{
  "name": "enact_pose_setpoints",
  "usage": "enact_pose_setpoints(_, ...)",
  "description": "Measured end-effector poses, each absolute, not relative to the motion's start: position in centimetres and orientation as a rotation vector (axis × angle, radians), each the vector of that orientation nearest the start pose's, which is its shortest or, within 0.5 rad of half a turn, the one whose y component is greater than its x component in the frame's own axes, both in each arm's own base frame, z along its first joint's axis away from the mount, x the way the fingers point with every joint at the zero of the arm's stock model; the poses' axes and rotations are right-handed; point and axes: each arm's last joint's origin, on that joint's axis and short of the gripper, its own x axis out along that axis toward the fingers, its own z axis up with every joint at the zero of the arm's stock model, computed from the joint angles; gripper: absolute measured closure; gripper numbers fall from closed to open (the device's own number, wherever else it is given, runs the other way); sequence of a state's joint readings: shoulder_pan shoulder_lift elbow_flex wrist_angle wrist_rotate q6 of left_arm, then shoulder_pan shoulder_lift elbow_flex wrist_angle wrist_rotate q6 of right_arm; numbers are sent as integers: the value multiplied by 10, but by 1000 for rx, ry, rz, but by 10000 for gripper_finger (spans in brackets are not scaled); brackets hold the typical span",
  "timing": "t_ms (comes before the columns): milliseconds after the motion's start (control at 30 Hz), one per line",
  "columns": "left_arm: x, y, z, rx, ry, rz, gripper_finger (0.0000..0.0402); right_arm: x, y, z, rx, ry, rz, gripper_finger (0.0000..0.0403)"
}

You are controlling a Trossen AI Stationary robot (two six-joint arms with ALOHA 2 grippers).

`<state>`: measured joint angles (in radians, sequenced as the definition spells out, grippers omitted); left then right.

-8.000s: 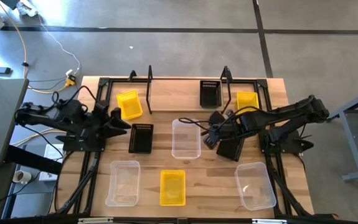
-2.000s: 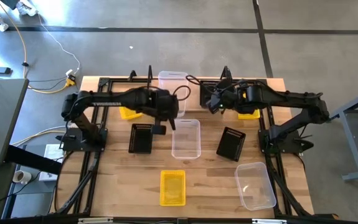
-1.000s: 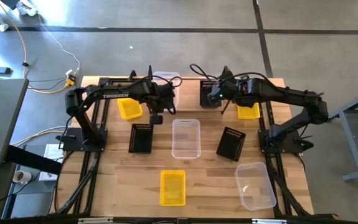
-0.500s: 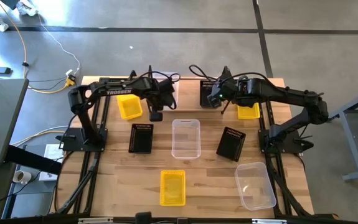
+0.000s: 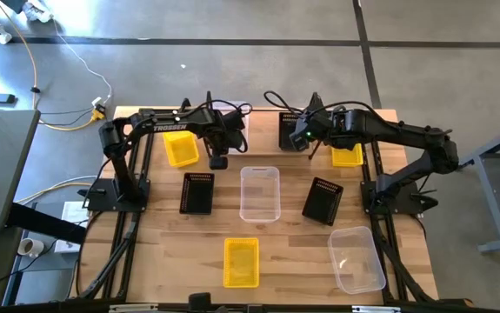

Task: Stack baskets on shelf by color
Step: Put the bottom left transparent bin on the shelf, then put the bottom yellow bin on the shelf

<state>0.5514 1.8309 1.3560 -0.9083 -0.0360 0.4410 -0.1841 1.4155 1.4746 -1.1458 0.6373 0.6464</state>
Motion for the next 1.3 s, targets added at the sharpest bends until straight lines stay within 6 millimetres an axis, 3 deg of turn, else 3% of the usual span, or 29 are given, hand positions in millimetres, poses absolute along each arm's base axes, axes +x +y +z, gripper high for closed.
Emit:
enact_pose_setpoints(367, 299, 185, 204, -3, 1419, 194, 323, 255, -65, 358, 300, 798, -1046, 336)
enact_pose_setpoints(700, 305, 188, 227, -22, 1395, 220, 250, 255, -65, 358, 299, 798, -1047, 336)
enact_pose_setpoints(1300, 304, 185, 277, -34, 1438, 199, 242, 256, -63, 357, 344, 813, -1002, 336)
